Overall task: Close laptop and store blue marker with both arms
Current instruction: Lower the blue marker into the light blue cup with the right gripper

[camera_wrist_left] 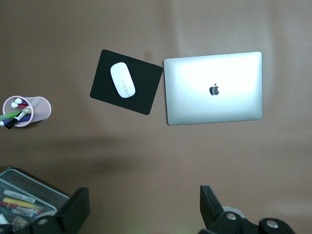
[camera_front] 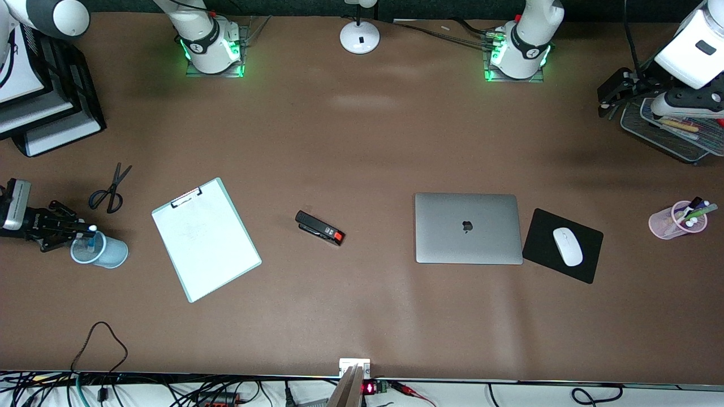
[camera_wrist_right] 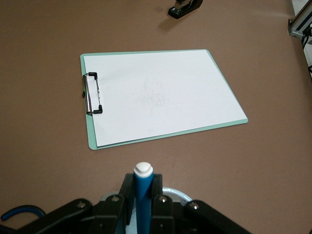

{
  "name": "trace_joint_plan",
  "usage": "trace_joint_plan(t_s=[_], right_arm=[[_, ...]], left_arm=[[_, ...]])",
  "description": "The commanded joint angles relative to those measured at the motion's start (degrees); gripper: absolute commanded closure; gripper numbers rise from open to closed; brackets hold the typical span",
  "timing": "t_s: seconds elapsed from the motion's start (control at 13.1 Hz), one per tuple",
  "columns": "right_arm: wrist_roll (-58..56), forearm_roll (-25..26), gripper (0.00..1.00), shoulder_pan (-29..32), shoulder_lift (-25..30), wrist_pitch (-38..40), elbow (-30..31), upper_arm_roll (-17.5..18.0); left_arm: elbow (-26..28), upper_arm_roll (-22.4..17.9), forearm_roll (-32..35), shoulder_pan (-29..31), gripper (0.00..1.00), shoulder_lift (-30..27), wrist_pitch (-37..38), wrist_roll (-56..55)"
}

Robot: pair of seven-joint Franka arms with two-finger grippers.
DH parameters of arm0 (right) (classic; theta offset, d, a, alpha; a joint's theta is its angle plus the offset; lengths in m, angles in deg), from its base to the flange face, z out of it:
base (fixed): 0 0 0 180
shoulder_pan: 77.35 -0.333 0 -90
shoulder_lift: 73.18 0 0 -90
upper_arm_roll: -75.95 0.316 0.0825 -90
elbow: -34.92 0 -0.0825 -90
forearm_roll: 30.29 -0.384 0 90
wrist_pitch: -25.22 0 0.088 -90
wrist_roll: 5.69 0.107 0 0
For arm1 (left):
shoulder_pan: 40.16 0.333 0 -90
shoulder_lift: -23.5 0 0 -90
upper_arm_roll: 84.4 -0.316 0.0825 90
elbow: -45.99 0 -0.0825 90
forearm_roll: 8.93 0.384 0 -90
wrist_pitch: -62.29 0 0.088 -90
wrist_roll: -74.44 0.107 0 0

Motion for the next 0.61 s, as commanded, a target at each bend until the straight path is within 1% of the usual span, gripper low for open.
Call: trace_joint_plan(t_s=[0.0, 0.23, 0.38, 0.46, 0.53], right_arm=[[-0.8, -1.1, 0.99, 0.6, -1.2, -0.5, -2.0, 0.6], [-0.8, -1.2, 0.98, 0.5, -1.4, -1.6, -2.0, 0.8], [-0.8, -1.2, 0.95, 0.5, -1.8, -2.2, -2.0, 0.8], [-0.5, -1.2, 0.78, 0.3, -1.8, -2.2, -2.0, 0.8], [0.1, -1.2, 0.24, 0.1, -1.8, -2.1, -2.0, 0.8]], left_arm=[[-0.6, -0.2, -0.7, -0.1, 0.00, 0.3, 0.5, 1.2], [-0.6, -0.2, -0.7, 0.1, 0.00, 0.3, 0.3, 1.2], [-0.5, -0.3, -0.2, 0.2, 0.00, 0.3, 0.2, 1.2], [-0.4, -0.2, -0.3, 0.2, 0.00, 0.3, -0.3, 1.2], [-0.3, -0.3, -0.3, 0.2, 0.00, 0.3, -0.4, 1.3]])
